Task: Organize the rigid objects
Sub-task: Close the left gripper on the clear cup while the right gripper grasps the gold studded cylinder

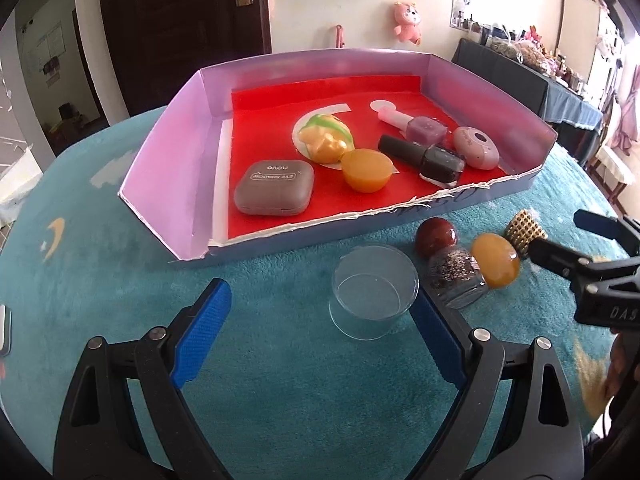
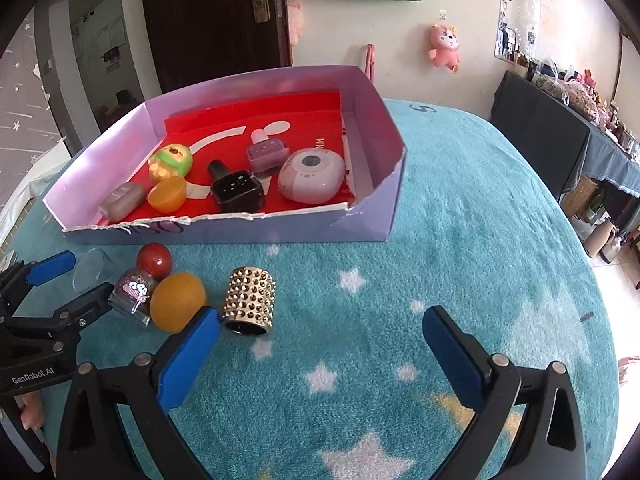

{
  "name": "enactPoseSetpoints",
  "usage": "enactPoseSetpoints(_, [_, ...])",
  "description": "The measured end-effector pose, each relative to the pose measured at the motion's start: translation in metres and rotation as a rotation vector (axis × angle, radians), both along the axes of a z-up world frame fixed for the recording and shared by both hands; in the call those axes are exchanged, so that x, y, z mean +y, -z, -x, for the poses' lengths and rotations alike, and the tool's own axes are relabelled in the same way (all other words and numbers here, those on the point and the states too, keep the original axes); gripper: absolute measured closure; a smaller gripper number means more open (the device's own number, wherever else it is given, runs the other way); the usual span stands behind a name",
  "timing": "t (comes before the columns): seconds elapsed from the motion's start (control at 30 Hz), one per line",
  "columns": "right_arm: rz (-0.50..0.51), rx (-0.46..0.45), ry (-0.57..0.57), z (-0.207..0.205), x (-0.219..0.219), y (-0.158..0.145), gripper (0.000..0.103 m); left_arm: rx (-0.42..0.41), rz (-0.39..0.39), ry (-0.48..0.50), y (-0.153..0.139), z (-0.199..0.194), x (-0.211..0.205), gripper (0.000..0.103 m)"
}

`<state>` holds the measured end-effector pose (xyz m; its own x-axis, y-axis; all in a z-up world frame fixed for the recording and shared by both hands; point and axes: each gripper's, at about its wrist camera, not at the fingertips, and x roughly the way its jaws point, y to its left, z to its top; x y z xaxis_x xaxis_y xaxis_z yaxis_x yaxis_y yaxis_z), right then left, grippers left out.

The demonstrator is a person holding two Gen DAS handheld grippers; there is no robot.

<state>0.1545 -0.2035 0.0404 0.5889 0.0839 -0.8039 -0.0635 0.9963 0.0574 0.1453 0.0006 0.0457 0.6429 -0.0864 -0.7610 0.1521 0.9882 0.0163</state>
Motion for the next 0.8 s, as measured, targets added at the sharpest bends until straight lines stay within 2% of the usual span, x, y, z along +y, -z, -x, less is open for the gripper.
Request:
enactPoseSetpoints(0.13, [-0.004, -0.005, -0.012, -0.003, -0.004, -0.001, 0.0, 0.011, 0.005, 0.009, 0.003, -0.004, -0.001, 0.013])
enactPoseSetpoints(0.23, [0.001, -0.006, -0.05, -0.006, 0.0, -0.001, 0.006, 0.011, 0.005, 0.024, 0.003, -0.005, -0.004, 0.015])
enactPoseSetpoints(0.47, [0.007, -0.012, -0.115, -0.011, 0.012, 0.0, 0.02, 0.036, 0.028, 0.047, 0.006, -0.01, -0.006, 0.037])
enactPoseSetpoints(0.63, [-0.006, -0.003, -0.126, -0.013, 0.013, 0.001, 0.029, 0.041, 0.055, 0.057, 0.005, -0.011, -0.007, 0.047])
enactPoseSetpoints(0.73, [-0.017, -0.002, -0.135, -0.012, 0.013, 0.001, 0.039, 0.039, 0.085, 0.075, 0.004, -0.012, -0.008, 0.065])
enactPoseSetpoints(0.8, [-0.032, 0.0, -0.152, -0.012, 0.014, 0.002, 0.058, 0.039, 0.122, 0.086, 0.002, -0.011, -0.007, 0.066])
